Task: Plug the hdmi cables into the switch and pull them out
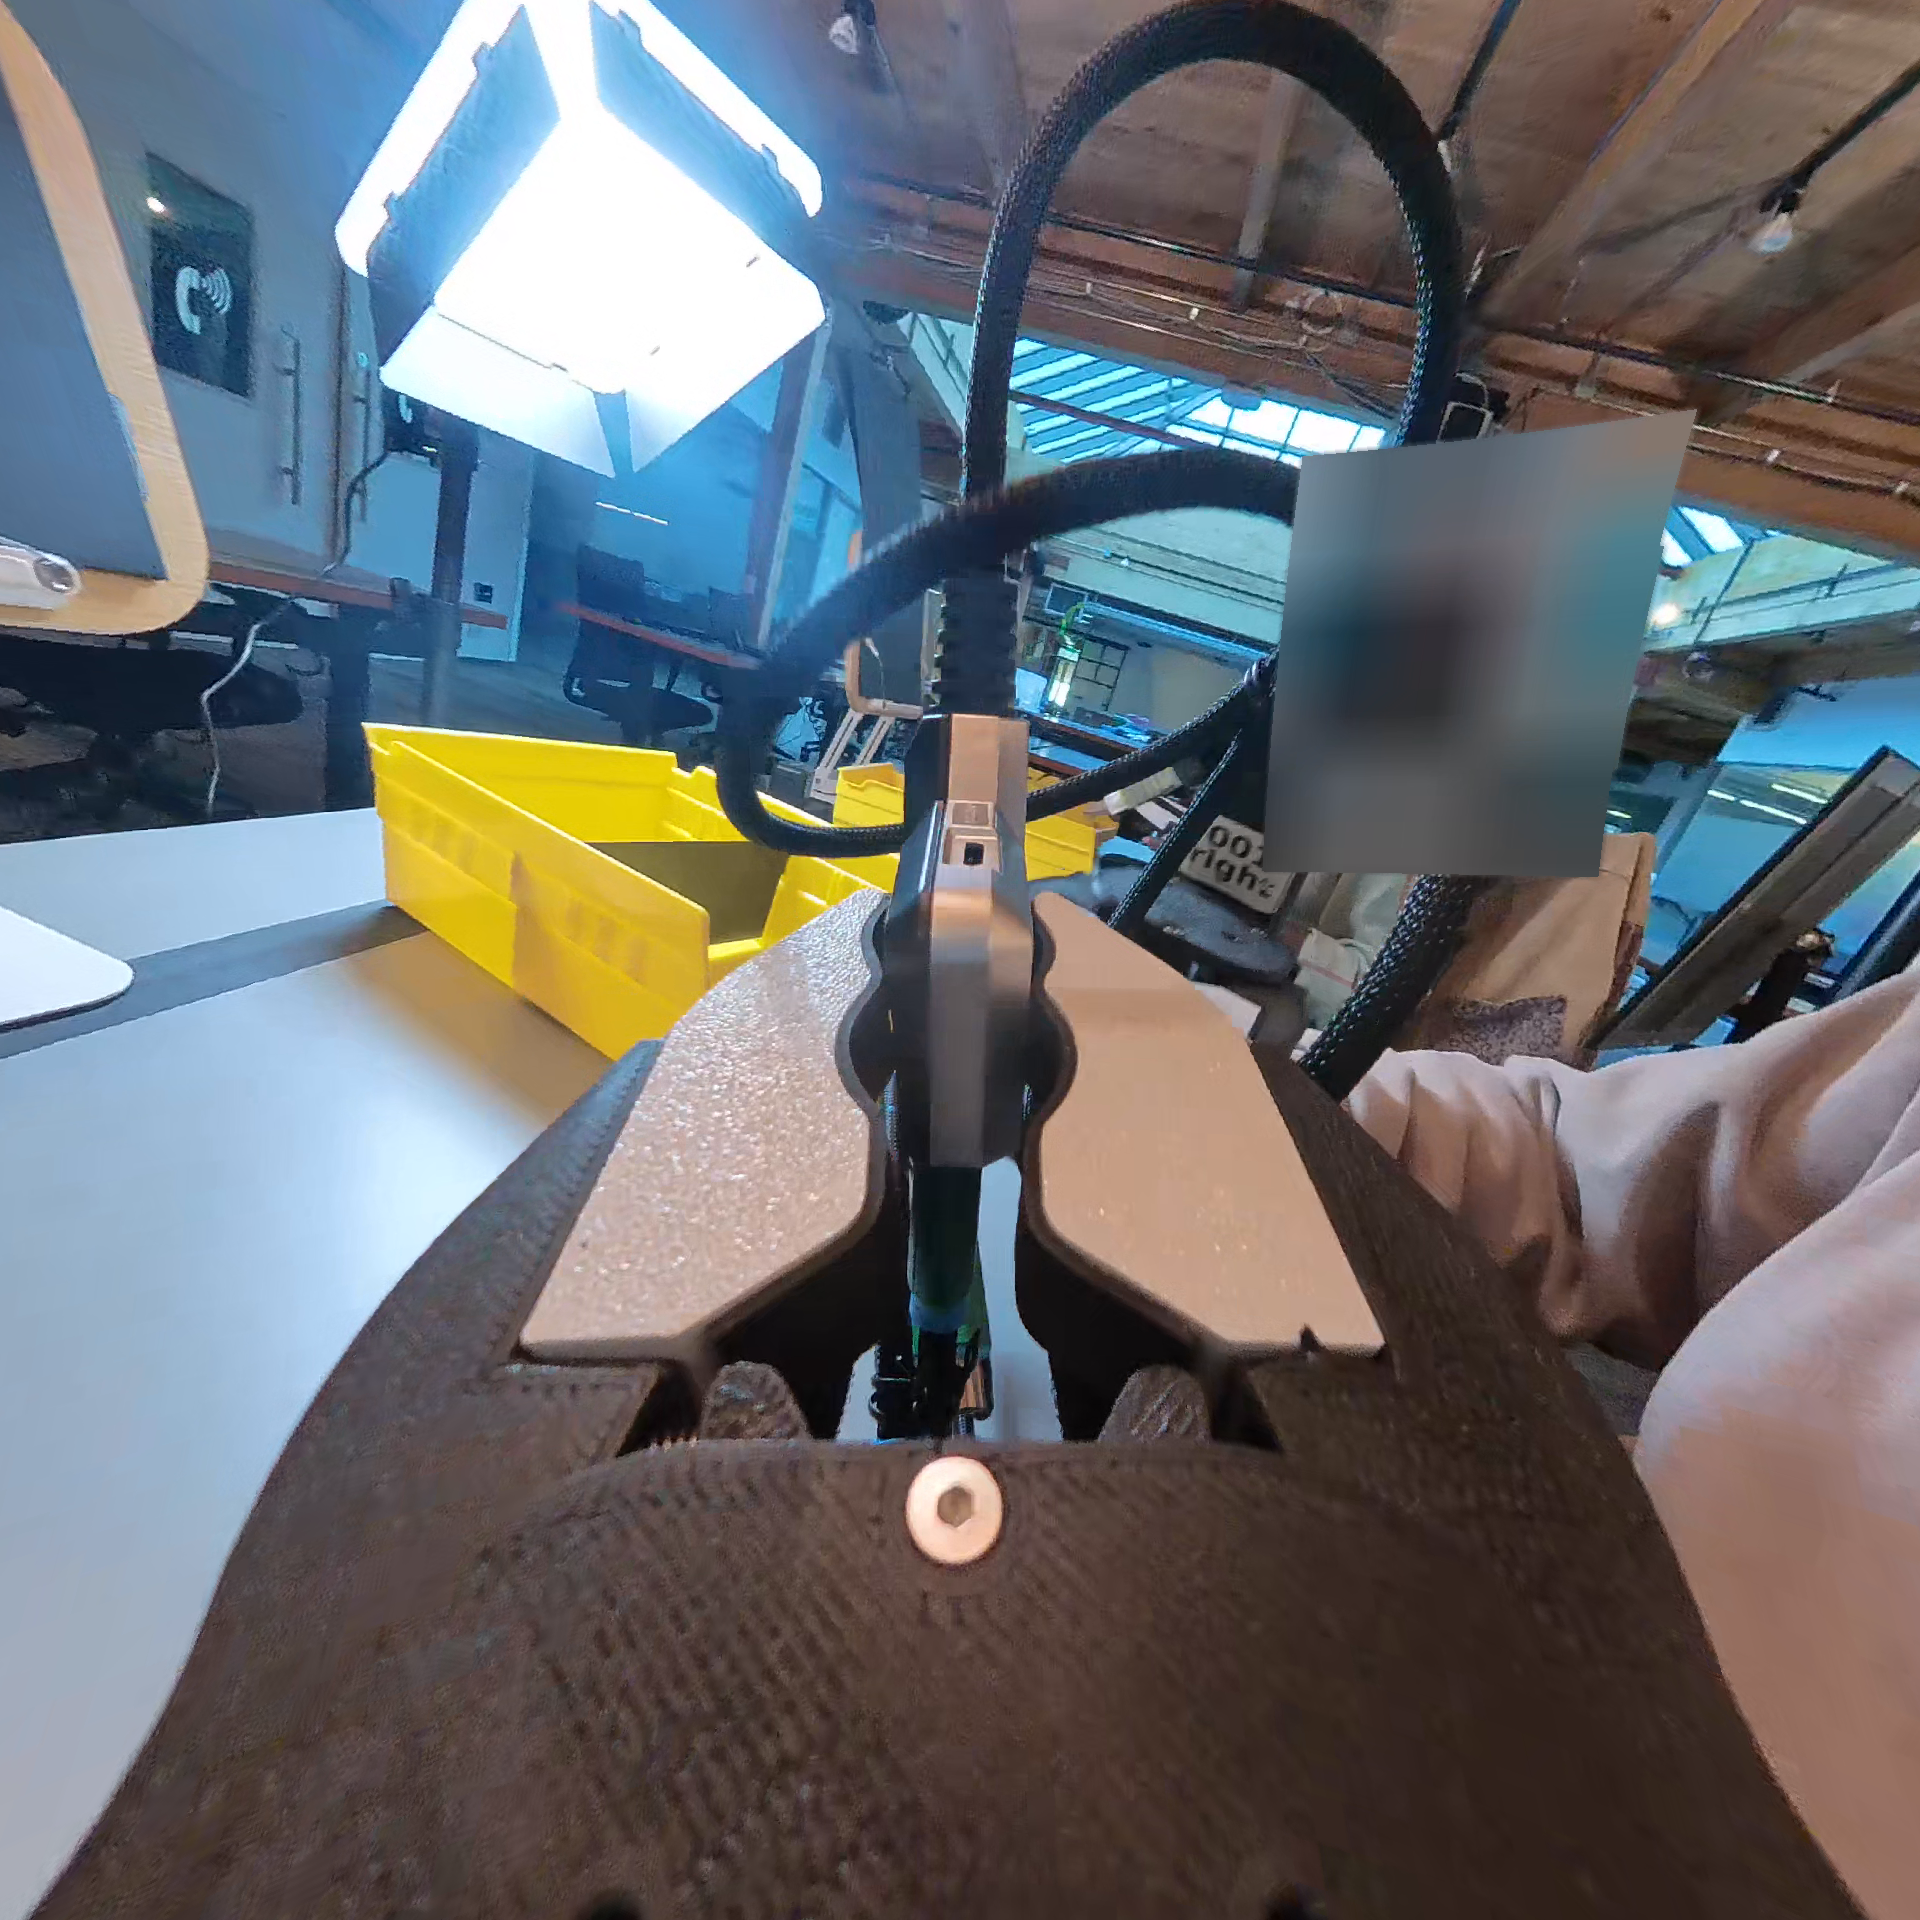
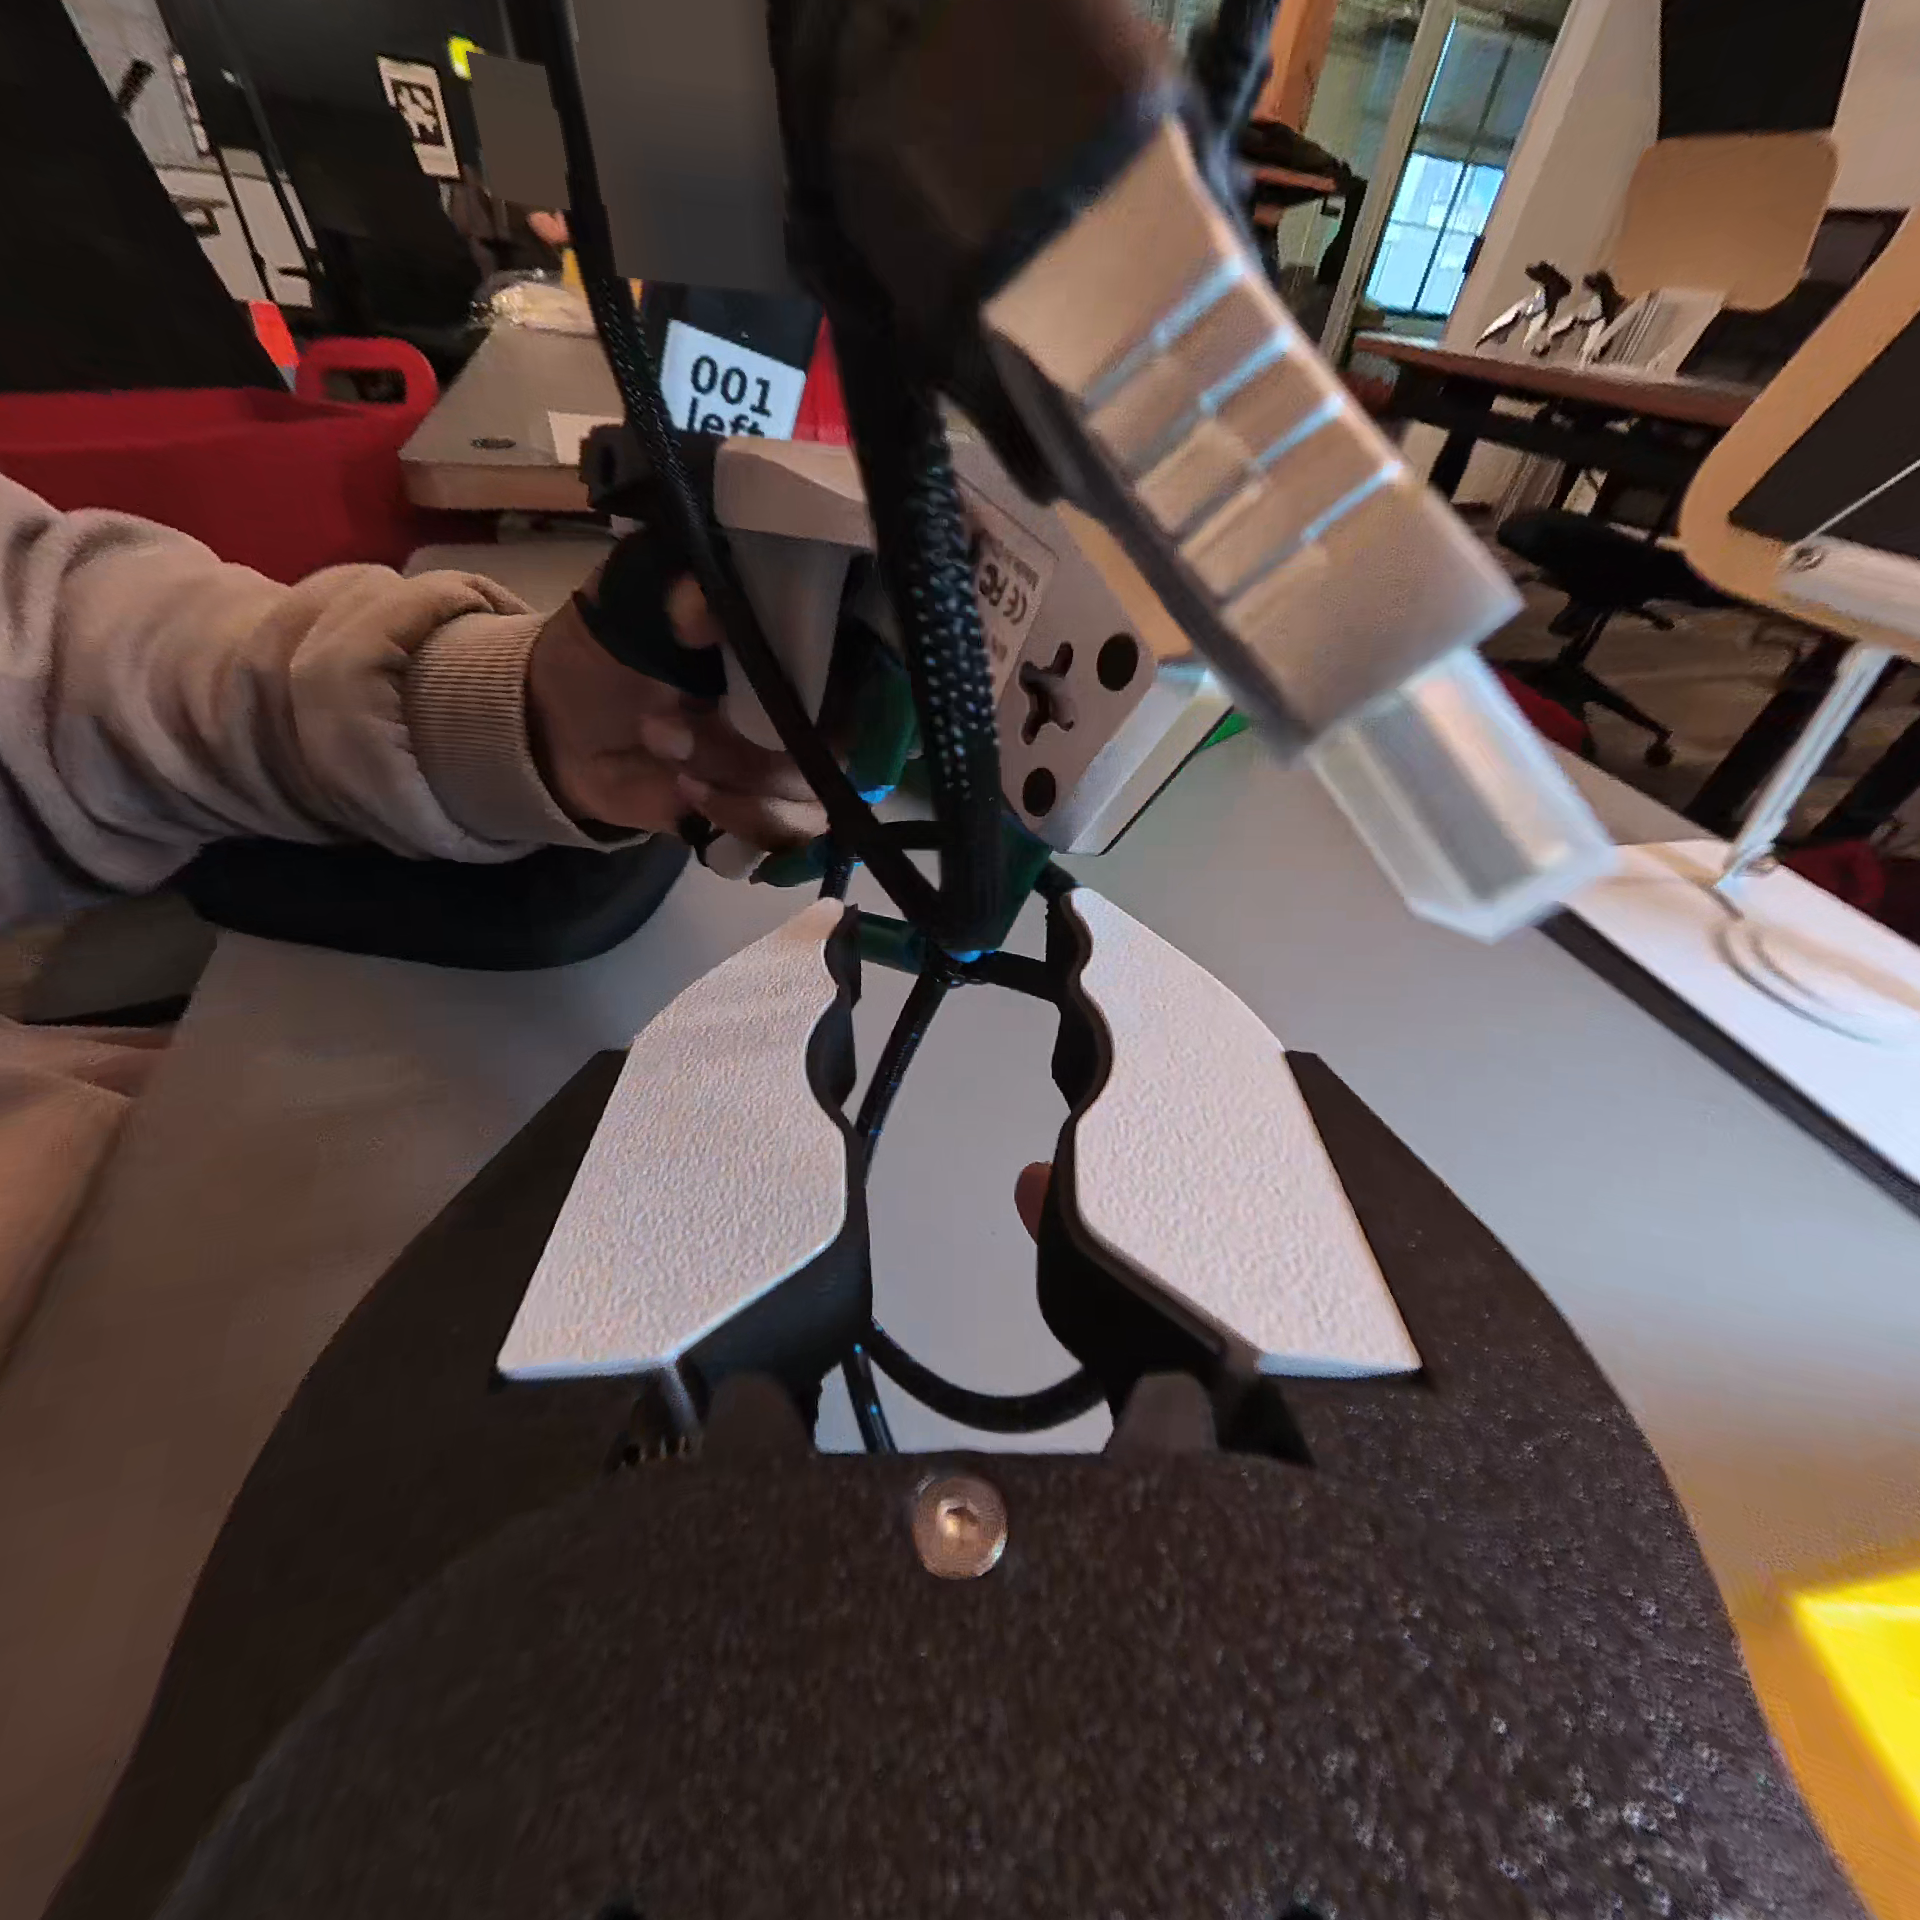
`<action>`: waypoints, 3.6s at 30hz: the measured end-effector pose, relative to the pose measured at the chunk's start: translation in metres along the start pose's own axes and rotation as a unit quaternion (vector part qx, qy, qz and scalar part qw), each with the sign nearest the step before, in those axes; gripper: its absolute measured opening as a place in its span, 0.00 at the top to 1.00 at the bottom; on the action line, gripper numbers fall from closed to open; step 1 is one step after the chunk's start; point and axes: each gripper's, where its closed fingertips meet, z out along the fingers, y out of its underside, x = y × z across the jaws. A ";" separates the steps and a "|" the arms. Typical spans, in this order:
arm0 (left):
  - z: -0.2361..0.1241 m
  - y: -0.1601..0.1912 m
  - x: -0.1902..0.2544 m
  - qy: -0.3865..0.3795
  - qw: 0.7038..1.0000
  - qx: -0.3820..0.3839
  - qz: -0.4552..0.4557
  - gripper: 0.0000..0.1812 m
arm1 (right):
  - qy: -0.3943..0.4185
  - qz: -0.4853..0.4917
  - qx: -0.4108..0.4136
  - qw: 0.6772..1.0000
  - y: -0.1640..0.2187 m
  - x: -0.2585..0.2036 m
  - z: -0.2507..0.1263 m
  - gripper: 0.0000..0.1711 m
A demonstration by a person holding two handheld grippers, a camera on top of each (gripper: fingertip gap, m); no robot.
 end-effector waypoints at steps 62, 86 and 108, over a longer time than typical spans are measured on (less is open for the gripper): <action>-0.007 -0.032 0.029 0.120 0.987 0.103 0.022 0.88 | -0.077 -0.005 0.024 0.997 -0.042 -0.009 0.016 0.93; 0.002 0.030 0.055 0.057 0.901 -0.168 0.395 0.87 | -0.060 -0.250 -0.130 0.957 -0.013 -0.022 0.004 0.93; -0.075 -0.090 0.014 -0.062 0.951 0.068 0.294 0.87 | -0.042 -0.202 0.064 0.976 -0.101 -0.005 -0.069 0.93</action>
